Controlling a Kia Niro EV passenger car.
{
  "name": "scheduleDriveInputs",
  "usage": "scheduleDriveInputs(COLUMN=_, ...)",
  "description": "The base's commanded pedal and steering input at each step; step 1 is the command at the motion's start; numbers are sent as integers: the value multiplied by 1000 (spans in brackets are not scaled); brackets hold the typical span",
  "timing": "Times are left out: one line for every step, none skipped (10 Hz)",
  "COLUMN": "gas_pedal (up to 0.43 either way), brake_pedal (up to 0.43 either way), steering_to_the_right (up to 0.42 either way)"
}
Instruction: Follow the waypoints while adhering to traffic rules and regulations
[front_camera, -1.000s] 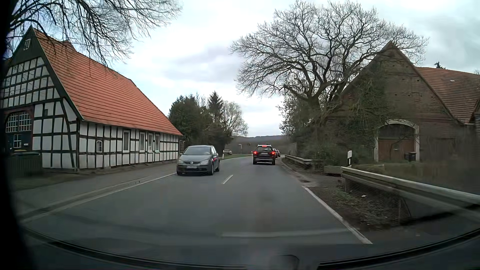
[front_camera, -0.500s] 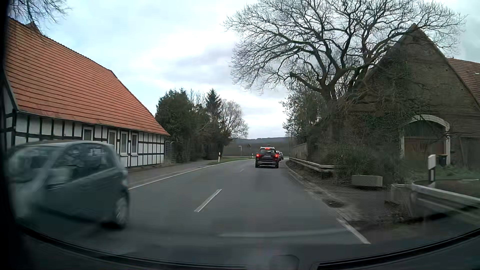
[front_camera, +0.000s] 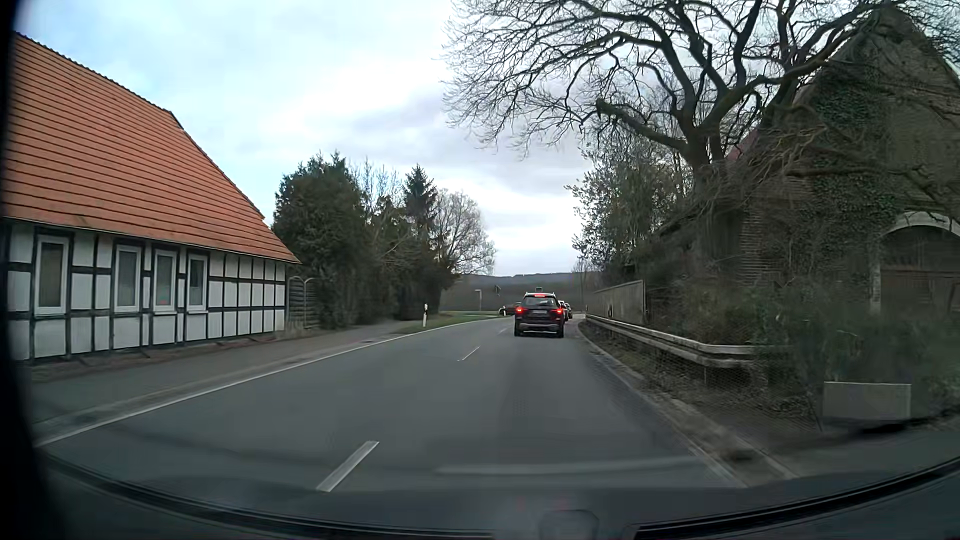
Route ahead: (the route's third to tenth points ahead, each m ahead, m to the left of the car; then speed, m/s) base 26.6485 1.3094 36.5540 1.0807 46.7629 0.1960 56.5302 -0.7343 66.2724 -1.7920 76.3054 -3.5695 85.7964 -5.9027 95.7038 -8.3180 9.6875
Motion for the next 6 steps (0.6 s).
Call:
scheduleDriveInputs(gas_pedal=0, brake_pedal=0, steering_to_the_right=6)
scheduleDriveInputs(gas_pedal=0, brake_pedal=0, steering_to_the_right=7)
scheduleDriveInputs(gas_pedal=0, brake_pedal=0, steering_to_the_right=9)
scheduleDriveInputs(gas_pedal=0, brake_pedal=0, steering_to_the_right=10)
scheduleDriveInputs(gas_pedal=0, brake_pedal=0, steering_to_the_right=10)
scheduleDriveInputs(gas_pedal=0, brake_pedal=0, steering_to_the_right=11)
